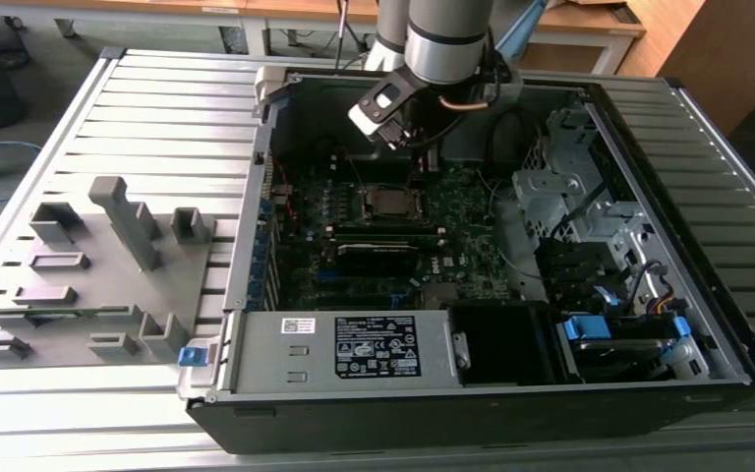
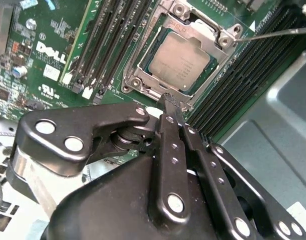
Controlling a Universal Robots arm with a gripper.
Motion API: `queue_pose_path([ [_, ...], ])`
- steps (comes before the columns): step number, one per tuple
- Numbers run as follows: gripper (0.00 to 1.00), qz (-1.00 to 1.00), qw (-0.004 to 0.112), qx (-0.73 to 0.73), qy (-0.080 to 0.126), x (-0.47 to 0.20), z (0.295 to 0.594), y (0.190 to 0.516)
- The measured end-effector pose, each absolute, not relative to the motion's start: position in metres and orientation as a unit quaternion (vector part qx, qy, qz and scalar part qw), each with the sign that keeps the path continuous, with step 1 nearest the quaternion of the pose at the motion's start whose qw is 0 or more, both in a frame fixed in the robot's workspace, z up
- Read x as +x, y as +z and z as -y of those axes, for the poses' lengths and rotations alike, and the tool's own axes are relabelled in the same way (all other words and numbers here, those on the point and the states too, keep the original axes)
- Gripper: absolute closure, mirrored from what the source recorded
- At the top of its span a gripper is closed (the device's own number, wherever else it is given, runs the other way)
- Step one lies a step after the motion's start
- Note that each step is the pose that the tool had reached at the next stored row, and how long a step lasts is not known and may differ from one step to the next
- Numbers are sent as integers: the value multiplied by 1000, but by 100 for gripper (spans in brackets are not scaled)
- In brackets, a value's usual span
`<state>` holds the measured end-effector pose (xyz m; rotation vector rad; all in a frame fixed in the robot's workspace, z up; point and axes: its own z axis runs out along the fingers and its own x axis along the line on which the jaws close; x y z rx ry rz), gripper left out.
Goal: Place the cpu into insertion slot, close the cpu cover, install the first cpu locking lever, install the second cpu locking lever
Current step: 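Close the cpu cover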
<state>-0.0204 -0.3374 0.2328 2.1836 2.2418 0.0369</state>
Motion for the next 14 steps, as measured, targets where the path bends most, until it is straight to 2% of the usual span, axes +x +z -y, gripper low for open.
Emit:
queue_pose_path([
  [14,89,-766,5,642,12,-20,337,233],
])
